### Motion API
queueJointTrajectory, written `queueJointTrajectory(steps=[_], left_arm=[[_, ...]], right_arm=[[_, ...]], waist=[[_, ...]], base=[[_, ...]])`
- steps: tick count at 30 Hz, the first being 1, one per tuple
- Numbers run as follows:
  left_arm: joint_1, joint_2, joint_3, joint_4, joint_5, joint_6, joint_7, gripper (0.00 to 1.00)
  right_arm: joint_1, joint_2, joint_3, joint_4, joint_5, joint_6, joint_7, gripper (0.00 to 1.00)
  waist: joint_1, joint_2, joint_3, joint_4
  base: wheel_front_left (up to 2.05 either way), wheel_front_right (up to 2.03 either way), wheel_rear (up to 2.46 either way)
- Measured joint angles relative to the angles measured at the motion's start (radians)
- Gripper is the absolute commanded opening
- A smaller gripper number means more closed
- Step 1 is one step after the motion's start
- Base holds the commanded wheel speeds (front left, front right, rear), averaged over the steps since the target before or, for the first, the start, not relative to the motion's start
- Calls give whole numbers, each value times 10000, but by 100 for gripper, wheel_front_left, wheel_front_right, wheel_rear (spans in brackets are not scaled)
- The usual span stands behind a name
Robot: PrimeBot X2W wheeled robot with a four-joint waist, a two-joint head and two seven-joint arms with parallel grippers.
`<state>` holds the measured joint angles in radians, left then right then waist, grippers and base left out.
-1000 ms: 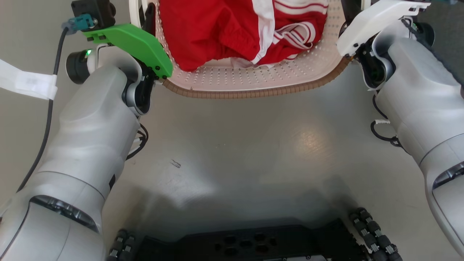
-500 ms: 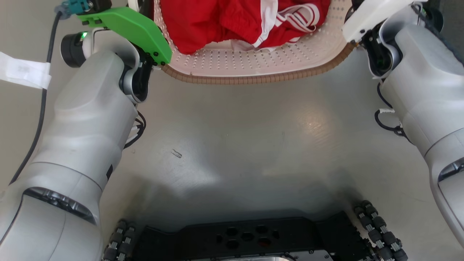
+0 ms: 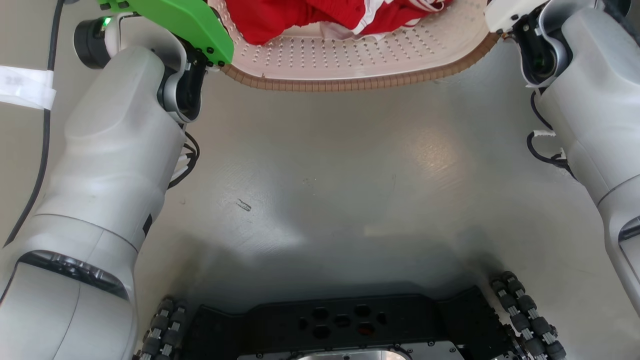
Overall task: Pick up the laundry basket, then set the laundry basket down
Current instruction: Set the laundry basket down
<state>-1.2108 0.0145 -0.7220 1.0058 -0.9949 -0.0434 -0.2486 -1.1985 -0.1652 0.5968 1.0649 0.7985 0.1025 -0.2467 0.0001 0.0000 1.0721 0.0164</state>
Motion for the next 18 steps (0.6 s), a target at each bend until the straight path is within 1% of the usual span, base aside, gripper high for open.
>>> queueJointTrajectory(steps=[7, 18], left_arm=[[1, 0, 211, -113, 259, 0, 0, 0], [57, -6, 301, -102, 395, -19, 2, 0]], right_arm=[[1, -21, -186, -228, -176, -161, -2, 0], [201, 96, -332, -102, -270, -161, -25, 0]], waist=[[0, 0, 91, 8], [-1, 0, 96, 7]], base=[[0, 0, 0], [0, 0, 0]])
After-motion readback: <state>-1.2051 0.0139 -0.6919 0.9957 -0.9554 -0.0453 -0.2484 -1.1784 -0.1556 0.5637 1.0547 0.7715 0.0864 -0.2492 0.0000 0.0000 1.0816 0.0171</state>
